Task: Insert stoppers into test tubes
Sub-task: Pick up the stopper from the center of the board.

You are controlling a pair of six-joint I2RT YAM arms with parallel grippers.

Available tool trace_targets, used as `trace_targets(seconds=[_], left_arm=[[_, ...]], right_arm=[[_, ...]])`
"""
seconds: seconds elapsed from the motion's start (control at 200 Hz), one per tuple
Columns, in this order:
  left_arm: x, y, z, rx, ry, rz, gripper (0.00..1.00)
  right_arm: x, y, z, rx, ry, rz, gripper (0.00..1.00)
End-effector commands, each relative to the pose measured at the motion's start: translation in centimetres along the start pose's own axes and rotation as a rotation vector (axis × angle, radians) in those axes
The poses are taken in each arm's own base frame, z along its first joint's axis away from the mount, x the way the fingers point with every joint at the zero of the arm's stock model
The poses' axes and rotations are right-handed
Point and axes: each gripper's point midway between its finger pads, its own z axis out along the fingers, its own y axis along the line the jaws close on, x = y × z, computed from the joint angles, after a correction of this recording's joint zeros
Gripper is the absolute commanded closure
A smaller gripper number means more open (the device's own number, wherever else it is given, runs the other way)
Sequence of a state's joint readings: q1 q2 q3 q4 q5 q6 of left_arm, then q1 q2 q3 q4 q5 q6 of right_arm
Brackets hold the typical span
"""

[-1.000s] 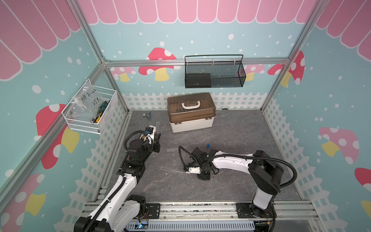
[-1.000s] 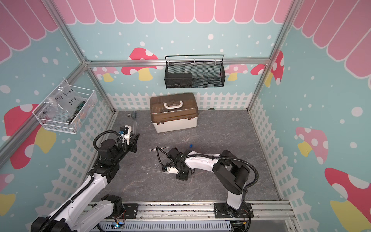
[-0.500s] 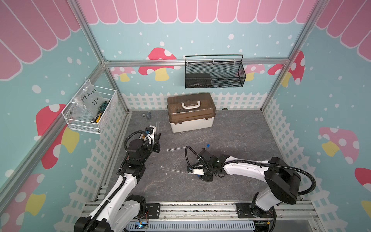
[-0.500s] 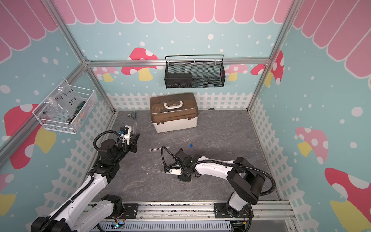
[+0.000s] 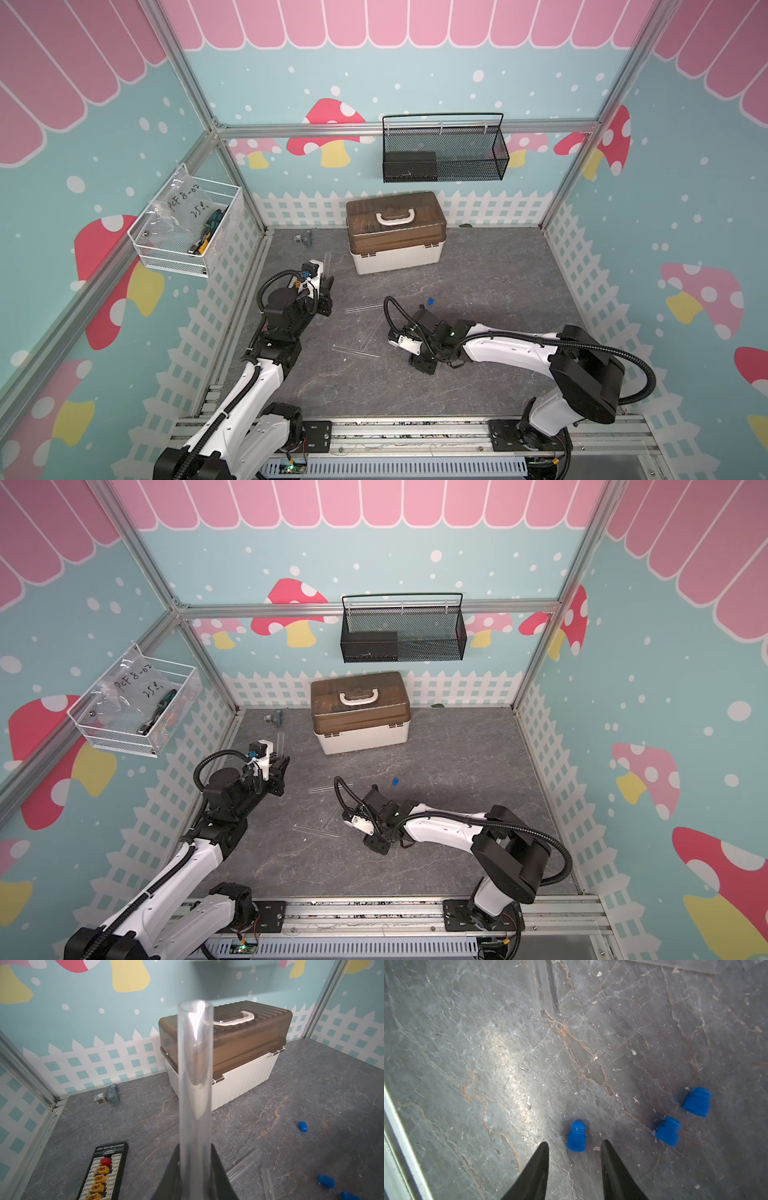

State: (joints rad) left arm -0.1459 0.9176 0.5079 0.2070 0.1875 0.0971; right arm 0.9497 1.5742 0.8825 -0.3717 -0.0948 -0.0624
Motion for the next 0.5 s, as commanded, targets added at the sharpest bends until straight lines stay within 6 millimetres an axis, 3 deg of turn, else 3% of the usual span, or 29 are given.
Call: trace_targets(seconds=[0.0,0.495], left_arm=[[0.1,-0.3,0.1,0.021,-0.008,-0.006,1.0],[0.1,-0.4,0.1,0.029,-0.006,-0.006,1.0]], right_arm=[[1.0,0.4,0.4,-0.019,0.028,0.045,0.6],[1.6,-0.6,2.2,0.031,0.081,0.046,0.65]])
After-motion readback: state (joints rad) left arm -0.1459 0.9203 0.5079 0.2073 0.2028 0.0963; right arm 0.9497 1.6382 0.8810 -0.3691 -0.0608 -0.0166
